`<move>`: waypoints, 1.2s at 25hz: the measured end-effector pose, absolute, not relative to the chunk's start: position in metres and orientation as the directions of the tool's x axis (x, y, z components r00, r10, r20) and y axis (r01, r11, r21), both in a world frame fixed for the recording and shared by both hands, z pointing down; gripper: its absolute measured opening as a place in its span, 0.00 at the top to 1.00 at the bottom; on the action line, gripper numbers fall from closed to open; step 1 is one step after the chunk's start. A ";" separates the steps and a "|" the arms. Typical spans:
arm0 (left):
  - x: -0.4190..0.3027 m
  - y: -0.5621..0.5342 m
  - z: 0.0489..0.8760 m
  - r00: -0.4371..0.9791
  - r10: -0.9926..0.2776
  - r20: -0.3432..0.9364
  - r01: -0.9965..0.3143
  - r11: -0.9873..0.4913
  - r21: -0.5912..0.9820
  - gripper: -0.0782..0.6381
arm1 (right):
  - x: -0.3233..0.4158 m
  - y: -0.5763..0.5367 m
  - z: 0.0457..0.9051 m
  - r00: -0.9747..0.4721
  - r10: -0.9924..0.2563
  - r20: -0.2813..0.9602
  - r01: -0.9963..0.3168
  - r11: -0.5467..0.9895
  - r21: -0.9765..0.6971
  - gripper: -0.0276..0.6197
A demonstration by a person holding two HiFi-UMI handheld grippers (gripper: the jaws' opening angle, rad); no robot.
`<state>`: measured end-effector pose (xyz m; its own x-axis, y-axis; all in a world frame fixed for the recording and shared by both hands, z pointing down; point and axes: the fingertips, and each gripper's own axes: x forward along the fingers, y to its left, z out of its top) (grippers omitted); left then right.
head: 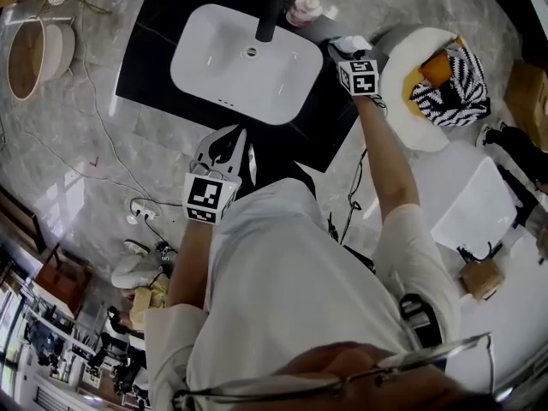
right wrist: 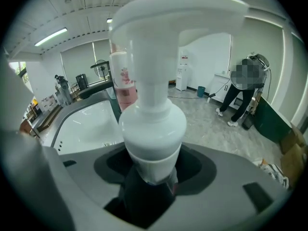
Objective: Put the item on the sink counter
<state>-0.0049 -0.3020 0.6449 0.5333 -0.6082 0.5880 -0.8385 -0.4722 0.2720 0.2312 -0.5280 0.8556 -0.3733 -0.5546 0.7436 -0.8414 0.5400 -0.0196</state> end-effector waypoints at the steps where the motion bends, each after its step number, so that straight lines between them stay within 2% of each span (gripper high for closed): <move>1: -0.007 -0.303 0.646 0.529 -0.611 0.589 -0.842 -0.465 0.273 0.88 | 0.230 -0.531 0.855 -0.372 -0.559 0.741 -0.841 0.542 -0.013 0.56; 5: -0.011 -0.304 0.649 0.520 -0.614 0.594 -0.848 -0.453 0.274 0.88 | 0.229 -0.533 0.856 -0.353 -0.569 0.743 -0.839 0.544 0.018 0.56; 9: -0.014 -0.305 0.647 0.514 -0.622 0.591 -0.852 -0.449 0.269 0.88 | 0.232 -0.532 0.857 -0.335 -0.574 0.748 -0.847 0.531 0.029 0.45; 12: -0.018 -0.302 0.645 0.507 -0.624 0.594 -0.856 -0.441 0.268 0.88 | 0.232 -0.531 0.850 -0.336 -0.580 0.742 -0.855 0.519 0.018 0.42; 24: -0.018 -0.287 0.622 0.513 -0.659 0.551 -0.854 -0.458 0.247 0.88 | 0.242 -0.493 0.817 -0.351 -0.594 0.724 -0.877 0.480 -0.031 0.42; 30: -0.016 -0.275 0.611 0.535 -0.664 0.522 -0.838 -0.493 0.232 0.88 | 0.245 -0.459 0.789 -0.360 -0.626 0.691 -0.906 0.411 -0.100 0.49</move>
<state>-0.0156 -0.2749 0.6110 0.5354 -0.6641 0.5218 -0.8383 -0.4933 0.2323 0.2451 -0.4590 0.7885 -0.3600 -0.6264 0.6914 -0.9062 0.4108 -0.0997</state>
